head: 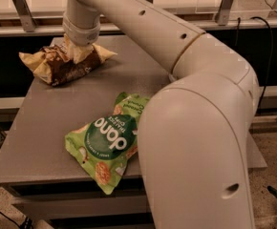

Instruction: Move brown chip bag near green rice chip bag

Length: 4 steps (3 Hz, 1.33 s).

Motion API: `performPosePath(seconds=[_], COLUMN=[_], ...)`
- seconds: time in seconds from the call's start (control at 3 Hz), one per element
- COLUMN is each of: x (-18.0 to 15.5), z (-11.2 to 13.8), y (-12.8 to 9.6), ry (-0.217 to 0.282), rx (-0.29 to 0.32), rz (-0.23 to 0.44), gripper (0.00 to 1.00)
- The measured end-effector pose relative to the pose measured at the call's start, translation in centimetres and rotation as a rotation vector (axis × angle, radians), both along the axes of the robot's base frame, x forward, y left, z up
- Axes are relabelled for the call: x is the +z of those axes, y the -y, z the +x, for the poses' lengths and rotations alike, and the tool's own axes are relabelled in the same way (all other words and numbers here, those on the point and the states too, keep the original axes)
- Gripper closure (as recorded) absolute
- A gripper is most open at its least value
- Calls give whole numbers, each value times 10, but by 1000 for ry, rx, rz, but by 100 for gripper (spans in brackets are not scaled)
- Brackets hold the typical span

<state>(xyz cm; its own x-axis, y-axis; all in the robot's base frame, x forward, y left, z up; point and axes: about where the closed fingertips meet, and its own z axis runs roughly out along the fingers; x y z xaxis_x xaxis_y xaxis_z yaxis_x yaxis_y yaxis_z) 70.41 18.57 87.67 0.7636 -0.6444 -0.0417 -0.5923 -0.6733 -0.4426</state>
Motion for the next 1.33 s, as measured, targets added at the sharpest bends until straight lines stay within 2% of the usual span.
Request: performPosePath(seconds=[0.33, 0.67, 1.33], x=[17, 50, 95], z=[-5, -19, -38], y=[10, 31, 84], ry=[-35, -58, -46], rx=[32, 104, 171], rz=[38, 64, 70], gripper=[100, 100, 100])
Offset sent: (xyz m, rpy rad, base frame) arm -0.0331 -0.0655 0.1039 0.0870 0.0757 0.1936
